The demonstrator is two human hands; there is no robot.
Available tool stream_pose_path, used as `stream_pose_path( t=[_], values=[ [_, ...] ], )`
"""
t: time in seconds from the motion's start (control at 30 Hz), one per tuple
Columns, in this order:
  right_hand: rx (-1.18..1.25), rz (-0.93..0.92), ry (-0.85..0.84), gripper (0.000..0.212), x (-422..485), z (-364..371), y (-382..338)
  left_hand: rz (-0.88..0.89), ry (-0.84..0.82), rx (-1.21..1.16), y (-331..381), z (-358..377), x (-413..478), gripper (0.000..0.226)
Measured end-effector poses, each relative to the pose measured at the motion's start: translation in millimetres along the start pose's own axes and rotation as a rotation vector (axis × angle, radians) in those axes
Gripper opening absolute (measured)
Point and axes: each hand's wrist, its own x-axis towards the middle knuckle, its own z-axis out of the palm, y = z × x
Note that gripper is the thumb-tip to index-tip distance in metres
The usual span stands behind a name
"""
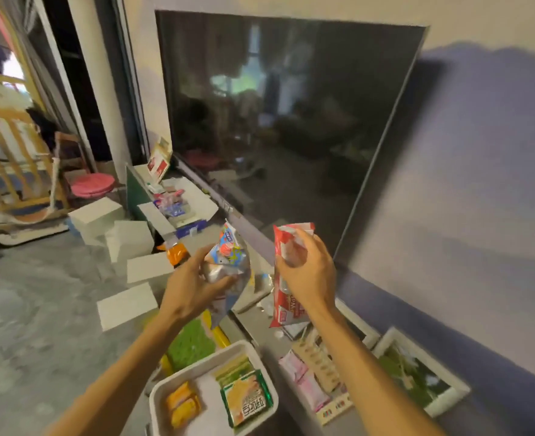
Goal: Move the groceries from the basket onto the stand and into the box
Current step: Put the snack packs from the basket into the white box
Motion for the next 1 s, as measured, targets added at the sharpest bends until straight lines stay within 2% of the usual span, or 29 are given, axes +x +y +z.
stream_pose_path(
  t=[0.17, 0.43, 0.7, 1.0],
  values=[
    [-0.102, 0.06, 0.219, 0.061, -31.1, -104.7, -21.3, 0.153, -0.14, -0.096, 75.7, 17.3, 5.2, 0.074],
    [-0.296, 0.169, 0.486, 0.058, -127.5, -280.7, -7.6, 0.301, -0.421, -0.256, 213.3, 124.6, -69.3, 0.055],
    [-0.393, 0.345, 0.623, 0.069, -248.5, -444.6, 46.0, 0.345, -0.632, -0.368, 331.8, 230.8, -200.5, 0.056],
    [-0.371, 0.45, 0.643, 0.069, -348.1, -561.2, 119.5, 0.333, -0.697, -0.334, 410.1, 339.1, -315.7, 0.068]
  ],
)
